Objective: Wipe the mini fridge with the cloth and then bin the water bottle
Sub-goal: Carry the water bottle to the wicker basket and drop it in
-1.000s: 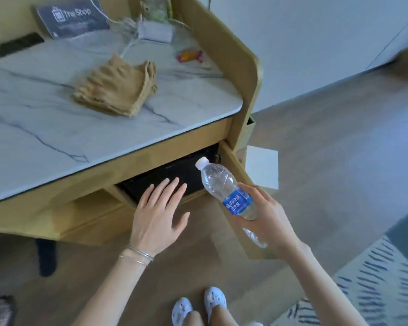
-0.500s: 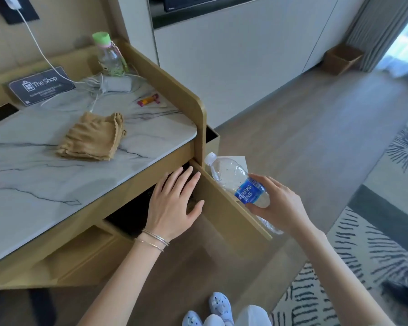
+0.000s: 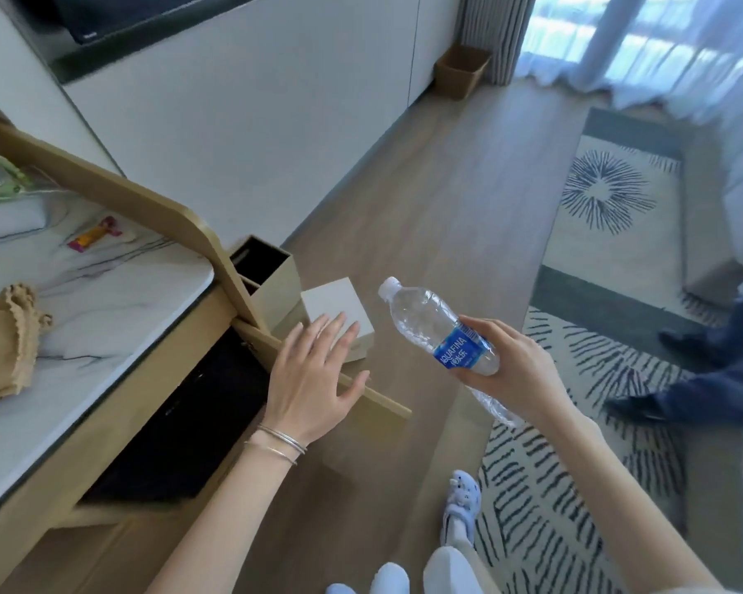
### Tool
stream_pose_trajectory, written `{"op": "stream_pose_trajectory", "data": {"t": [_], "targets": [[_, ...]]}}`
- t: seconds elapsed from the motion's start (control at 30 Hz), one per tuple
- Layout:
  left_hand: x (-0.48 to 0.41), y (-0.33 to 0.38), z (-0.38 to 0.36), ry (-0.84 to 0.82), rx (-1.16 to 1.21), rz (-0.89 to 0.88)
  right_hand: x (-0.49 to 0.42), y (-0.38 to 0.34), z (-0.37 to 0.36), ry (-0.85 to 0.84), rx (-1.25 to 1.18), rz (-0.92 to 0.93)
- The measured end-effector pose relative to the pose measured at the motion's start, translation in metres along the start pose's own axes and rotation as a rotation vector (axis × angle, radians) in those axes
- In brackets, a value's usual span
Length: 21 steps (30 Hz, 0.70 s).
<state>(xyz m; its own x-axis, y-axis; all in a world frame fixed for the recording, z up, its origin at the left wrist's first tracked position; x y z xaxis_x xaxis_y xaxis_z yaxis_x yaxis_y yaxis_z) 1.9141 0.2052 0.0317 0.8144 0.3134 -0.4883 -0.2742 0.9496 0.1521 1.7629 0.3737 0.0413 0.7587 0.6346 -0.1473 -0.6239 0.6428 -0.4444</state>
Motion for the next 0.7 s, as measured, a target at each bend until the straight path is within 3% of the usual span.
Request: {"op": "stream_pose_trajectory", "data": {"t": [0.7], "targets": [[-0.257, 0.134, -0.150, 0.020, 0.014, -0.011, -0.204, 0.216, 0.102, 0.010, -0.002, -0.011]]}}
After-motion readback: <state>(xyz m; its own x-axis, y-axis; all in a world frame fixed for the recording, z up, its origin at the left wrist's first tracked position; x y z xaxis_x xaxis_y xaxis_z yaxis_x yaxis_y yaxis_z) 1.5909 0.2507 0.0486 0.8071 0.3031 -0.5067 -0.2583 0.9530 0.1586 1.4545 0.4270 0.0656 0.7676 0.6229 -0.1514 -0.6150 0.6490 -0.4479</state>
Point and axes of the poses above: each hand's wrist, its own x-axis away from the middle knuckle, its own z-axis out of the back of the hand, y = z × x, the point moved 10 cm from there along -x, towards the middle knuckle, and after that the axes turned 12 degrees about y, right-handed, at the moved point
